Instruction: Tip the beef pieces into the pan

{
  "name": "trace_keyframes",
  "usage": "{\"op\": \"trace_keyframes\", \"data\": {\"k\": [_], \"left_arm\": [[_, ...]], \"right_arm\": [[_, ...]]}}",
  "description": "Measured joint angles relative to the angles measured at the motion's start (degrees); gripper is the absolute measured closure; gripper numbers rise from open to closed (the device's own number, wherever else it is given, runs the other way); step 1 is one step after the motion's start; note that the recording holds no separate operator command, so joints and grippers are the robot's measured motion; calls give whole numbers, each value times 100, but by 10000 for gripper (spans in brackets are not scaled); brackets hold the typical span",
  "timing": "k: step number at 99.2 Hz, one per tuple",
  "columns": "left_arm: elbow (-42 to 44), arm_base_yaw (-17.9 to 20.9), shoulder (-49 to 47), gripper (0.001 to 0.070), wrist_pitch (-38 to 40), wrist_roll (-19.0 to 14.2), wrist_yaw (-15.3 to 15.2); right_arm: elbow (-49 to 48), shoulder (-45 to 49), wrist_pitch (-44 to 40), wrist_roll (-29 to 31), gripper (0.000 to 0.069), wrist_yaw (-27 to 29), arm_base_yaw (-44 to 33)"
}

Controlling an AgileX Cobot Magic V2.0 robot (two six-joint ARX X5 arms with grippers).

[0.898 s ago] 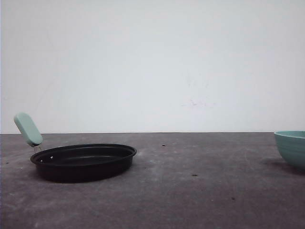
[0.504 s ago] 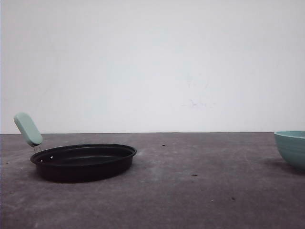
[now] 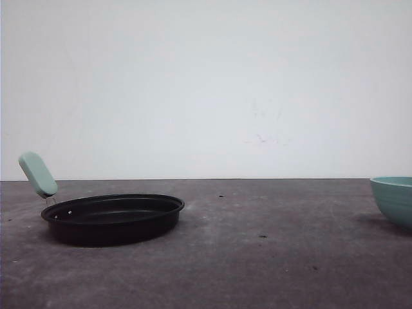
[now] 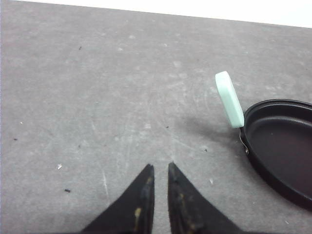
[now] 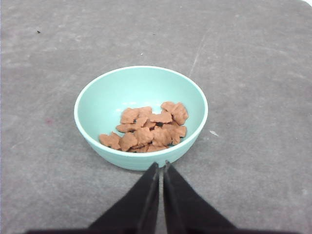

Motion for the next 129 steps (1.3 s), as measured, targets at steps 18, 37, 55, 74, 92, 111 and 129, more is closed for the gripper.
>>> {"op": "trace_keyframes", "data": {"k": [18,37,55,74,92,111,129], "left_arm": [[0,0,0,685,0,0,0],[0,0,2,685,0,0,0],[0,0,0,685,0,0,0],[0,0,0,685,0,0,0],[-20,0,0,685,83,-96,2],[-98,0,2,685,518,-455,98],[-101,0,0,685,1309,-1134,114]], "right_arm": [[0,0,2,-2,680,0,0],[0,0,2,0,680,0,0],[0,0,39,0,680,-2,0],[-2,0,245,37,680,-7,0],[-4,0,966,177,680,-7,0],[-4,0,2192,350,680,-199,0],[-4,0,3322,883,680,-584,0]]}}
